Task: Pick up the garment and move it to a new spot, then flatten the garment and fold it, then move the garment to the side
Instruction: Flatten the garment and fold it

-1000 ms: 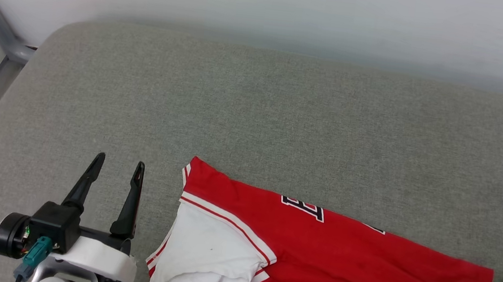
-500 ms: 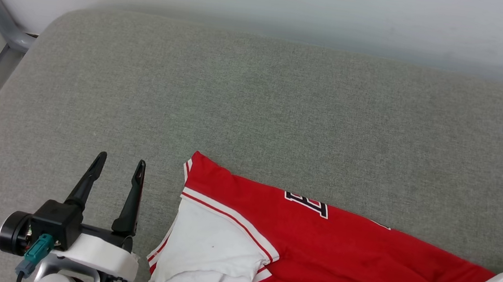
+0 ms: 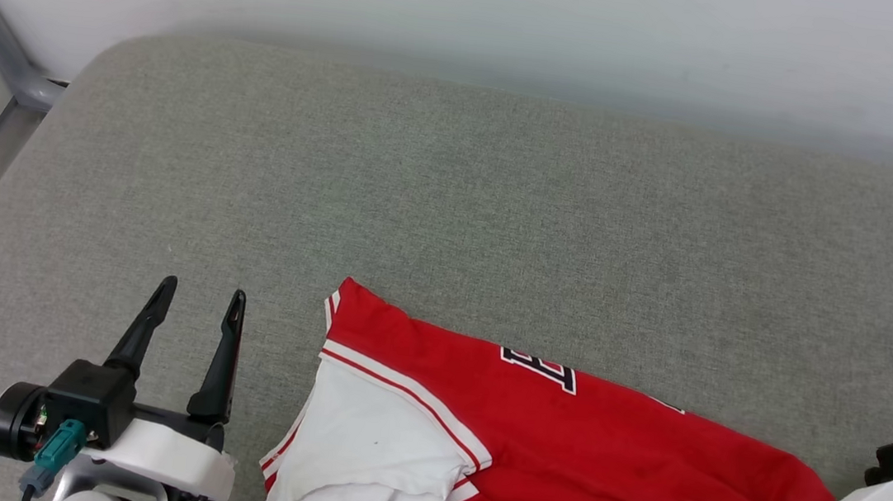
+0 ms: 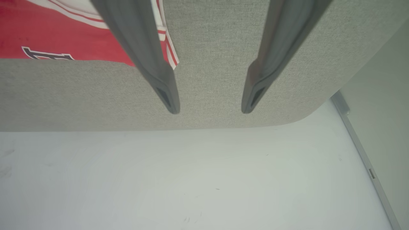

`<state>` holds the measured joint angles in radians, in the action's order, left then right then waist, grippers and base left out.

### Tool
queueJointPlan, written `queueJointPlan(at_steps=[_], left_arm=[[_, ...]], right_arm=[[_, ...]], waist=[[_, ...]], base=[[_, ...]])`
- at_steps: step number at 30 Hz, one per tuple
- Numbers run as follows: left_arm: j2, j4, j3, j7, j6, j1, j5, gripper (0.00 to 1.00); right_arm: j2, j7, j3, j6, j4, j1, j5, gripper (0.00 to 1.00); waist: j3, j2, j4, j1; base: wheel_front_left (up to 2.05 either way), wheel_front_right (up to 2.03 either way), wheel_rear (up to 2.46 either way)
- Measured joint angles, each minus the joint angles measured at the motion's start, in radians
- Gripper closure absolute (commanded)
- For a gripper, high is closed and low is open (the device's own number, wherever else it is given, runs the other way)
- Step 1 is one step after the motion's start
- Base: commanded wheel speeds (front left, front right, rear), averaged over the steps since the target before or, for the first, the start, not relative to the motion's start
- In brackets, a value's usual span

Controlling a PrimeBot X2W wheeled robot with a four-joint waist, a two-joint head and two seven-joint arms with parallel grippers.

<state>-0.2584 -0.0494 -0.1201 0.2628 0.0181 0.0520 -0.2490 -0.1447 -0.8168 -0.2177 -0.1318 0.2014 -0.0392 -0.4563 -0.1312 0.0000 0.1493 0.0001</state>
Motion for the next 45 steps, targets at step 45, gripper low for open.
queueJointPlan(at_steps=[45], left_arm=[[0.087,-0.015,0.077,0.0,0.076,-0.108,0.054,0.0]], right_arm=[[0.072,-0.119,0.052,0.001,-0.236,0.062,-0.122,1.0]], waist=[[0.184,0.0,-0.012,-0.0002]], base=[[0.0,0.0,0.0]])
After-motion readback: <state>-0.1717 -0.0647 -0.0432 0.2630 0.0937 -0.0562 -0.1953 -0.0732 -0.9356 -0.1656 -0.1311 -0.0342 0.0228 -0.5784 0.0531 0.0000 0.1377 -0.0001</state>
